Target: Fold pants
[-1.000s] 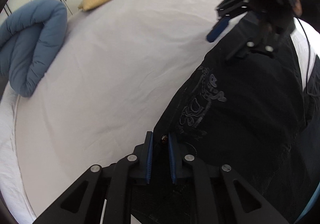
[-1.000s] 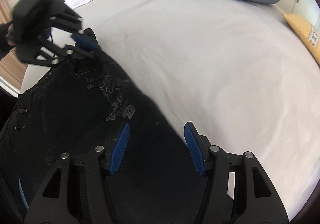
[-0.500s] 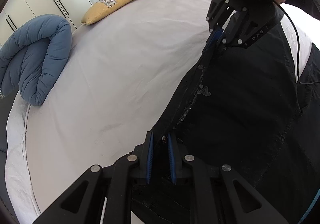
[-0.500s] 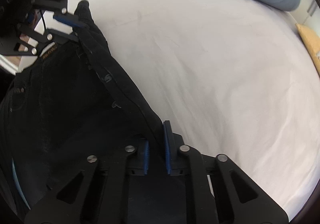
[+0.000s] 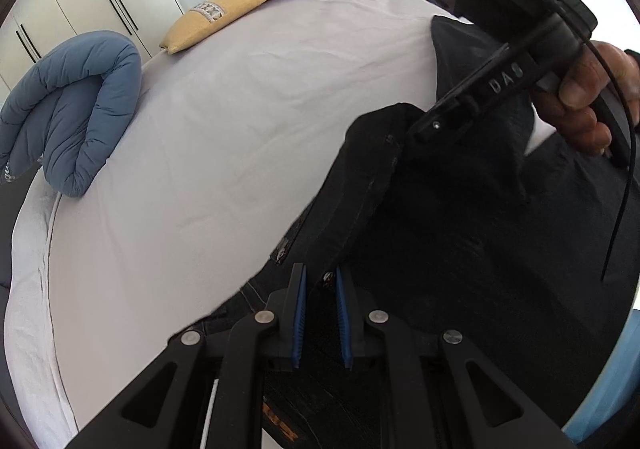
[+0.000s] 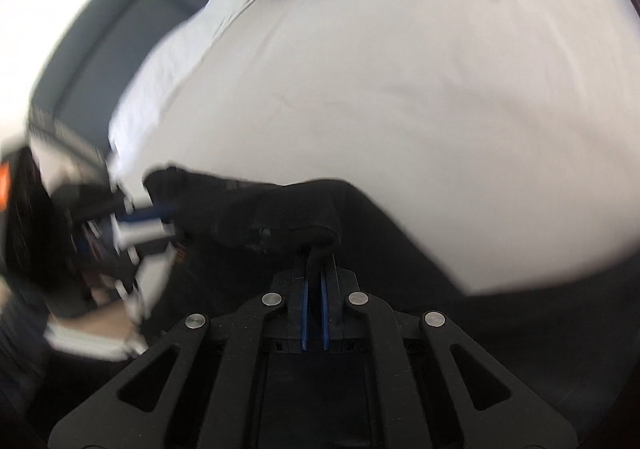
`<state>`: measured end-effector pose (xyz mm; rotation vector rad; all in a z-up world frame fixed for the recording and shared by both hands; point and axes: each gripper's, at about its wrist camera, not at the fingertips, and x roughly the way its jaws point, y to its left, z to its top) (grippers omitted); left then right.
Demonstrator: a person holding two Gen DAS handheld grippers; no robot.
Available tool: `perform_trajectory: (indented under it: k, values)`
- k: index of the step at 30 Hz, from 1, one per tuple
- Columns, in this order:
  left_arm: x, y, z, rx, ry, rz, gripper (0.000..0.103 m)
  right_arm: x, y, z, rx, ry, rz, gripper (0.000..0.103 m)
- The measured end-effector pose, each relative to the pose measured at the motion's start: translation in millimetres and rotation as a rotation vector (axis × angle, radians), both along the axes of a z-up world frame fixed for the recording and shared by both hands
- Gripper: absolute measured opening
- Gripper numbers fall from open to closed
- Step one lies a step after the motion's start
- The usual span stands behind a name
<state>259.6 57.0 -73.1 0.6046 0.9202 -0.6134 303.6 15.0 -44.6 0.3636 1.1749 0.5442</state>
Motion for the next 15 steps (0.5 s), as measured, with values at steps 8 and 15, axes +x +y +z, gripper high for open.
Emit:
perform_trajectory:
  k: [8,15]
  values:
    - [-75.3,8.3,-6.4,0.013,0.034,-0.040,0.015,-85.7,9.8,8.8,-0.047,0.011,0.015,0.003]
    - [-150.4,8.8,-38.7,0.052,0.111,-0.129,0.015,-192.9,75.0,13.9,-0.422,-0.110,0.230,0.003]
